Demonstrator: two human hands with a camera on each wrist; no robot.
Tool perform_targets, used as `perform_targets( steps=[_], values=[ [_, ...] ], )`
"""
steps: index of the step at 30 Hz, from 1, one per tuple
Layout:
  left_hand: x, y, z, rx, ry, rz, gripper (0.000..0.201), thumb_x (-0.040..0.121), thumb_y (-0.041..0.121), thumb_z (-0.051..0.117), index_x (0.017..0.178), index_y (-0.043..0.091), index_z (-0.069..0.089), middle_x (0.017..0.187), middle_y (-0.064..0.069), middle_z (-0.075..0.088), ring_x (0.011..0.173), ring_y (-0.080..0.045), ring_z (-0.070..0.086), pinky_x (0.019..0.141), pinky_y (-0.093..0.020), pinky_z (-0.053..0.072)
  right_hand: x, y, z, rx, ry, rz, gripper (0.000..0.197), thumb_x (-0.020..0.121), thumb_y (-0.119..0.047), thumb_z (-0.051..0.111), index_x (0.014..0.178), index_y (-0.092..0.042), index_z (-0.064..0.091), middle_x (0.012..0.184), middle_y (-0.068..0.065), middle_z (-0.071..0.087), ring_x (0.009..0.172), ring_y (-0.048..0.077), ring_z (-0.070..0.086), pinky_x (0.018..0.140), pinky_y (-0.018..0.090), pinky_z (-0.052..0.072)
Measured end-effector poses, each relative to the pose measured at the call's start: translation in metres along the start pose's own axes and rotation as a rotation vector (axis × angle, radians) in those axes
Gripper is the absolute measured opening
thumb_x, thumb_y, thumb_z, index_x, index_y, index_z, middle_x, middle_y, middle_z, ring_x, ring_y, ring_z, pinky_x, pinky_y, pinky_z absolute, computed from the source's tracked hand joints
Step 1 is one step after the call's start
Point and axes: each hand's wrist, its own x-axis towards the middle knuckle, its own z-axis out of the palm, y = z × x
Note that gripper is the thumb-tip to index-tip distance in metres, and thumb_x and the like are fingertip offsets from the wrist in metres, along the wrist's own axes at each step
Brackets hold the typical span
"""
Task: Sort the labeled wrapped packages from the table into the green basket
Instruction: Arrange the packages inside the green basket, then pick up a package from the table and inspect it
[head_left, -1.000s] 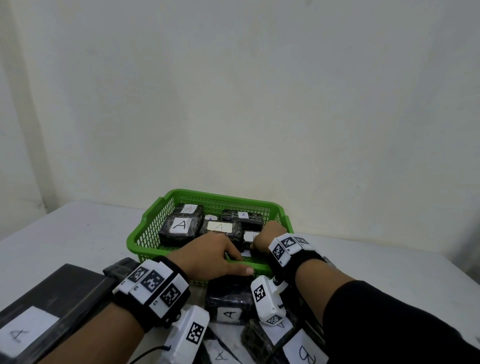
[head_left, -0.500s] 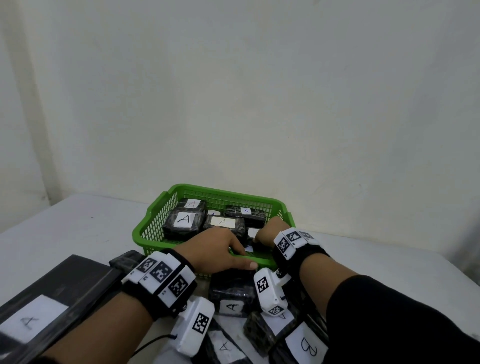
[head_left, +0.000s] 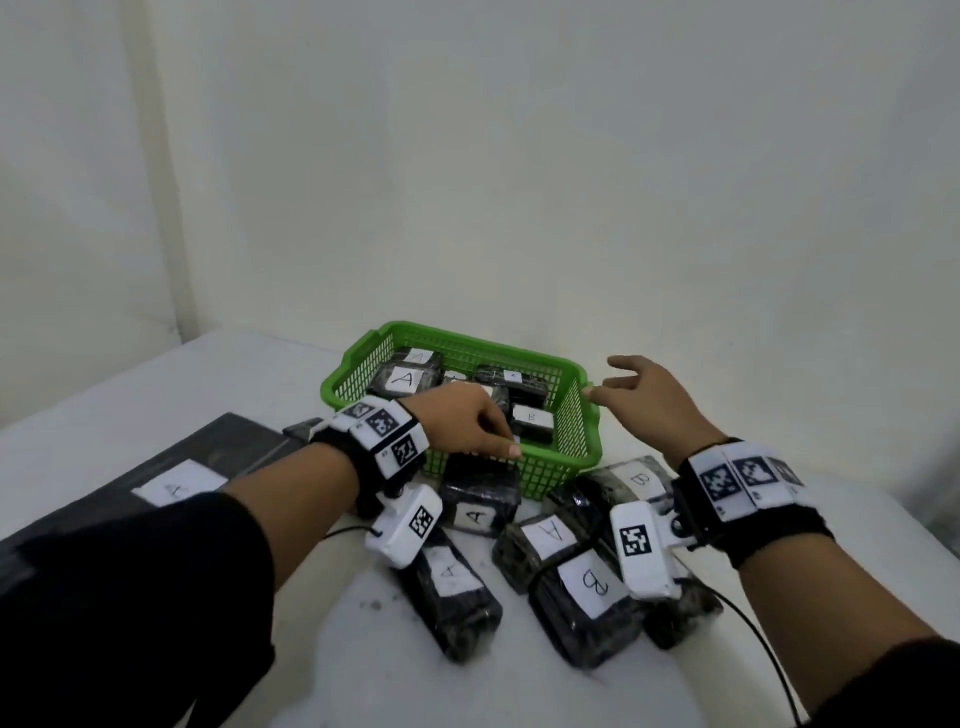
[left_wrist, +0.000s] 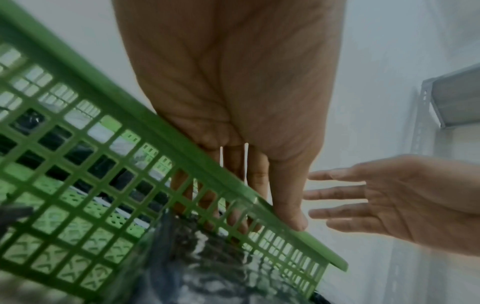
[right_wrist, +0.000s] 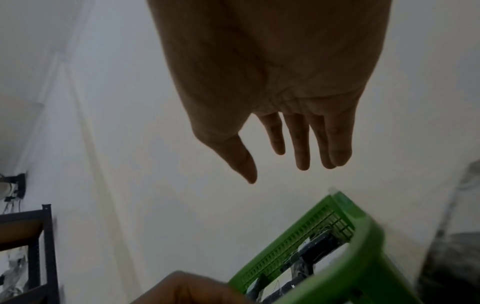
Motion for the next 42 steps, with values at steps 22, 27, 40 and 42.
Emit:
perform_targets(
  steps=[22, 27, 40, 42],
  values=[
    [-0.090, 0.011, 0.023, 0.165, 0.185, 0.242, 0.038, 0.092, 0.042, 0.075, 0.128, 0.030, 0.071, 0.124, 0.012, 0.068, 0.109, -0.002, 0.061, 0.095, -0.018, 0.043, -0.136, 0.015, 0.026, -0.211, -0.269, -0.174, 0.087, 0.086, -0.037, 0.082, 0.160, -0.030, 0.036, 0.159, -0.004, 0.047, 0.142, 0.017, 0.048, 0.107, 0.027, 0.040],
    [-0.084, 0.033, 0.045, 0.204, 0.131, 0.260, 0.043, 0.092, 0.040, 0.074, 0.131, 0.023, 0.069, 0.122, 0.008, 0.068, 0.106, -0.006, 0.062, 0.094, -0.020, 0.049, -0.138, 0.029, 0.018, -0.276, -0.323, -0.143, 0.080, 0.089, -0.020, 0.075, 0.160, -0.027, 0.038, 0.158, -0.004, 0.048, 0.136, 0.013, 0.053, 0.099, 0.018, 0.040],
    [-0.053, 0.089, 0.085, 0.236, 0.077, 0.270, 0.046, 0.093, 0.038, 0.072, 0.135, 0.020, 0.066, 0.132, 0.003, 0.064, 0.119, -0.015, 0.060, 0.102, -0.030, 0.049, -0.142, 0.081, -0.024, -0.280, -0.209, 0.005, 0.069, 0.089, -0.022, 0.074, 0.153, -0.025, 0.047, 0.151, 0.002, 0.054, 0.130, 0.022, 0.059, 0.095, 0.023, 0.041],
    [-0.043, 0.097, 0.087, 0.231, 0.106, 0.245, 0.046, 0.094, 0.036, 0.071, 0.135, 0.017, 0.066, 0.129, 0.000, 0.064, 0.117, -0.018, 0.061, 0.101, -0.033, 0.050, -0.137, 0.085, -0.029, -0.281, -0.189, 0.024, 0.067, 0.090, -0.024, 0.075, 0.151, -0.024, 0.049, 0.149, 0.006, 0.054, 0.130, 0.023, 0.057, 0.090, 0.023, 0.038]
  ],
)
